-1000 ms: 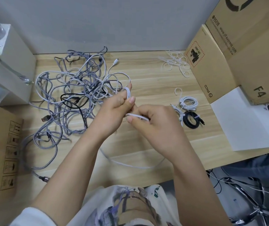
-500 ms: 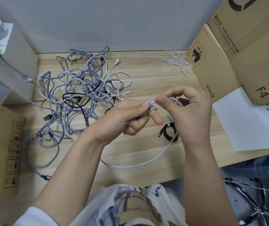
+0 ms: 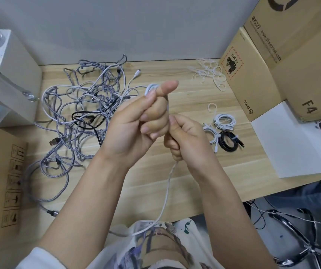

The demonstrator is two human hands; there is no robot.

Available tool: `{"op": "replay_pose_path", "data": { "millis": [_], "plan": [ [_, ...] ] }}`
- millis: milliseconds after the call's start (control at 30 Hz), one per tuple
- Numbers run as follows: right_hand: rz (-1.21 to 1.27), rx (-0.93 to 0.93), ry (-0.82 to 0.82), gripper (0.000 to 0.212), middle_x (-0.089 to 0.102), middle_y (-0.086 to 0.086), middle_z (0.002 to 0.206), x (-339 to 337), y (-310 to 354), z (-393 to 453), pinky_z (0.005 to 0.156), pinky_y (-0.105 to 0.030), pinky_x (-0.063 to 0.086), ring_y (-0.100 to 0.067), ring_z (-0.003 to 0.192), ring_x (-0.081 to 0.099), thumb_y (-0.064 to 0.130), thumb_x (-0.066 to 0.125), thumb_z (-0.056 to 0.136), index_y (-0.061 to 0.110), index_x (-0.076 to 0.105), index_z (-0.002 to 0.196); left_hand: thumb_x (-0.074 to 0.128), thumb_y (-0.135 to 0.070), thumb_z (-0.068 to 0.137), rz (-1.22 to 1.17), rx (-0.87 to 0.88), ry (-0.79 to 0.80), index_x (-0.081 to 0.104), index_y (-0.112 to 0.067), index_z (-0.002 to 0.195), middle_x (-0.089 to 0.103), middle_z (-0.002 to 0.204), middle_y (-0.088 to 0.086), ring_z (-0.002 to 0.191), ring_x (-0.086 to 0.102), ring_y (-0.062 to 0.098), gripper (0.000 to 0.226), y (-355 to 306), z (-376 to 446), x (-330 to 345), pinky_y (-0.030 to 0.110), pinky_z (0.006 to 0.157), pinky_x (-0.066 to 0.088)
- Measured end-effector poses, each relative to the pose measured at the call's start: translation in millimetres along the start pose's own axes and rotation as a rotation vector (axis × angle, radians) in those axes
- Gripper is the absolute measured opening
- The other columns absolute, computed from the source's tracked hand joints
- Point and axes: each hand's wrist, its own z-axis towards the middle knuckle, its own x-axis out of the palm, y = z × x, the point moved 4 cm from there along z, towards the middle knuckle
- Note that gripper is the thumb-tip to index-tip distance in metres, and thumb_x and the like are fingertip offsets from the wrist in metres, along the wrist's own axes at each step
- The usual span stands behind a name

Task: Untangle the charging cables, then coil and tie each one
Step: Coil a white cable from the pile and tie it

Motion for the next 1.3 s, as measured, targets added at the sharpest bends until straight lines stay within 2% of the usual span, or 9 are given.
{"op": "replay_pose_path", "data": {
  "millis": [233,367,467,633,767,867,967,1133,1300],
  "plan": [
    [-0.145,0.058,0.068,0.035,0.032,0.003,0.046,9,-2,-6,0.038,-0.009,0.021,0.000,0.033,0.025,0.020,0.037,0.102,0.016,0.047,0.068,0.032,-0.020,0.096,0.110,0.131,-0.204,0.050,-0.005,0.116,0.035,0.050,-0.012,0.040,0.032,0.000,0.032,-4,7,-5,0.014,0.043,0.033],
    [-0.418,0.068,0.037,0.032,0.039,0.012,0.039,7,0,-8,0.044,-0.013,0.026,-0.003,0.039,0.034,0.021,0.043,0.099,0.022,0.054,0.069,0.035,-0.025,0.095,0.400,0.145,-0.315,0.052,-0.013,0.112,0.036,0.050,-0.013,0.041,0.034,0.000,0.027,0,7,-8,0.027,0.047,0.015],
    [-0.540,0.047,0.019,0.034,0.042,0.008,0.044,6,4,-11,0.051,-0.021,0.029,-0.005,0.046,0.038,0.017,0.048,0.095,0.024,0.055,0.062,0.038,-0.024,0.092,0.547,0.158,-0.329,0.049,-0.013,0.116,0.038,0.053,-0.014,0.045,0.034,0.002,0.029,6,6,-8,0.017,0.047,0.025],
    [-0.328,0.109,0.115,0.027,0.035,0.010,0.040,10,13,-23,0.041,-0.013,0.025,-0.003,0.035,0.030,0.020,0.053,0.093,0.016,0.066,0.070,0.039,-0.025,0.093,0.993,0.226,-0.408,0.048,-0.019,0.118,0.045,0.065,-0.014,0.057,0.043,-0.001,0.027,-3,-1,-19,0.014,0.057,0.037],
    [-0.265,-0.051,-0.022,0.026,0.047,0.010,0.047,0,25,-23,0.046,-0.009,0.028,-0.001,0.044,0.038,0.020,0.063,0.088,0.023,0.068,0.063,0.043,-0.027,0.093,1.119,0.119,-0.349,0.058,-0.025,0.101,0.046,0.065,-0.009,0.056,0.045,-0.001,0.017,-3,-6,-22,0.011,0.056,0.038],
    [-0.190,-0.160,-0.124,0.022,0.065,0.010,0.059,-7,30,-22,0.060,-0.011,0.042,0.008,0.063,0.057,0.016,0.068,0.081,0.023,0.069,0.061,0.041,-0.030,0.096,1.034,0.005,-0.282,0.061,-0.019,0.080,0.046,0.054,-0.010,0.047,0.040,0.000,0.028,-1,-6,-15,0.009,0.046,0.032],
    [-0.202,-0.236,-0.209,0.012,0.067,0.004,0.059,-13,32,-22,0.065,-0.027,0.047,-0.006,0.066,0.060,0.024,0.070,0.073,0.026,0.070,0.061,0.028,-0.041,0.093,1.002,-0.111,-0.148,0.053,-0.025,0.054,0.034,0.044,-0.009,0.042,0.027,0.006,0.050,1,-6,-7,0.014,0.042,0.024],
    [-0.086,-0.320,-0.302,0.023,0.058,0.009,0.046,-24,43,-25,0.049,-0.013,0.035,-0.006,0.045,0.044,0.000,0.077,0.070,0.011,0.057,0.070,0.036,-0.044,0.092,0.720,-0.280,0.003,0.059,-0.017,0.064,0.023,0.042,-0.008,0.040,0.015,0.007,0.045,2,-14,-7,0.015,0.039,0.018],
    [0.038,-0.282,-0.283,0.021,0.056,0.015,0.049,-25,38,-20,0.046,-0.008,0.032,0.001,0.041,0.044,0.008,0.074,0.074,0.012,0.055,0.066,0.052,-0.047,0.087,0.318,-0.239,0.162,0.061,-0.018,0.072,0.020,0.046,-0.011,0.039,0.019,0.001,0.034,-1,-16,0,0.013,0.037,0.016]
  ]
}}
